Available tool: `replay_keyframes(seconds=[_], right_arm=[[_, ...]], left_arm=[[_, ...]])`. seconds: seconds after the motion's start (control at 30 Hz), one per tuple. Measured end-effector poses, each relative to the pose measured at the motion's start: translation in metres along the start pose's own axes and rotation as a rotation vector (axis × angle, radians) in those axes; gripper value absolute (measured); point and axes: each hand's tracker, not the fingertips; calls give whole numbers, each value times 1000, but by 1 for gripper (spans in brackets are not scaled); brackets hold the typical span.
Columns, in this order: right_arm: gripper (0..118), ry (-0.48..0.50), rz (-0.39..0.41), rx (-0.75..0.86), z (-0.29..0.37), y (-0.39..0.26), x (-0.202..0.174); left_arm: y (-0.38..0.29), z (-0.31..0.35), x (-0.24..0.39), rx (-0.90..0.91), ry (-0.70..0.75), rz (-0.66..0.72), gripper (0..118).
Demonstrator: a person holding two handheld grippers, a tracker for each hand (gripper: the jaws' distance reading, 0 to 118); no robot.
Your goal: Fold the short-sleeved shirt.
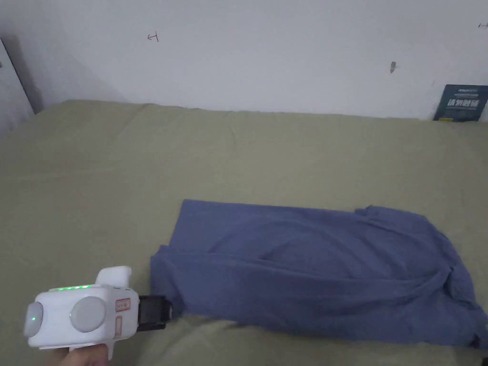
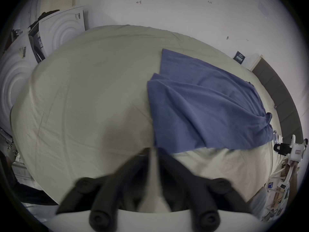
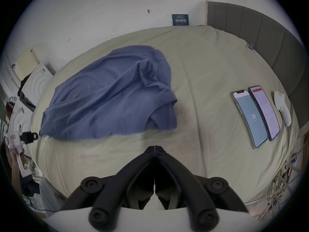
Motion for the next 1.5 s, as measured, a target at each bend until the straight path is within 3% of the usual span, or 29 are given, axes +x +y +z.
replay_keyframes(seconds=[0.23,0.3,0.37,0.4,0.43,0.47,0.57,0.6,0.63,0.67,0.7,0.83,0.9,0.93,0.97,1.0,1.2,1.33,1.5], right_arm=[[0,-6,5,-7,-11,8,3],[0,-9,5,-14,-18,14,7],[0,-23,7,-13,-20,18,10],[0,-24,10,-12,-21,20,12],[0,-24,16,-13,-19,25,12],[0,-24,17,-12,-19,27,13],[5,-26,4,14,-16,32,15],[27,-17,-3,28,-16,35,15],[79,-8,-16,28,-18,40,16],[115,-1,-42,14,-22,44,17],[117,6,-55,3,-27,47,16],[116,-8,-53,-35,-52,64,16],[109,-3,-42,-46,-66,71,14],[77,12,-34,-83,-73,73,14],[32,18,-16,-80,-64,72,7],[13,24,-10,-82,-63,71,6],[12,51,18,-31,-18,49,-5],[12,87,-49,-41,-4,45,10],[12,95,-46,-45,14,19,17]], left_arm=[[20,-29,26,-31,78,-26,116],[21,-56,17,-27,89,-44,109],[20,-52,22,-2,156,-101,81],[26,-46,15,-4,118,-79,67],[29,-41,11,16,101,-47,25],[34,-35,7,103,76,-37,7],[35,-20,12,69,99,-67,7],[33,-19,15,68,109,-81,7],[29,-21,20,-2,83,-81,7],[40,-35,14,3,88,-85,7],[42,-36,16,4,98,-104,7],[44,-39,10,17,112,-104,7],[48,-42,9,17,123,-113,7],[37,-36,15,15,128,-119,7],[37,-37,16,6,132,-125,7],[37,-37,16,3,140,-129,7],[34,-22,25,-6,179,-172,7],[32,-18,16,5,169,-145,7],[-3,9,6,-20,158,-135,7]])
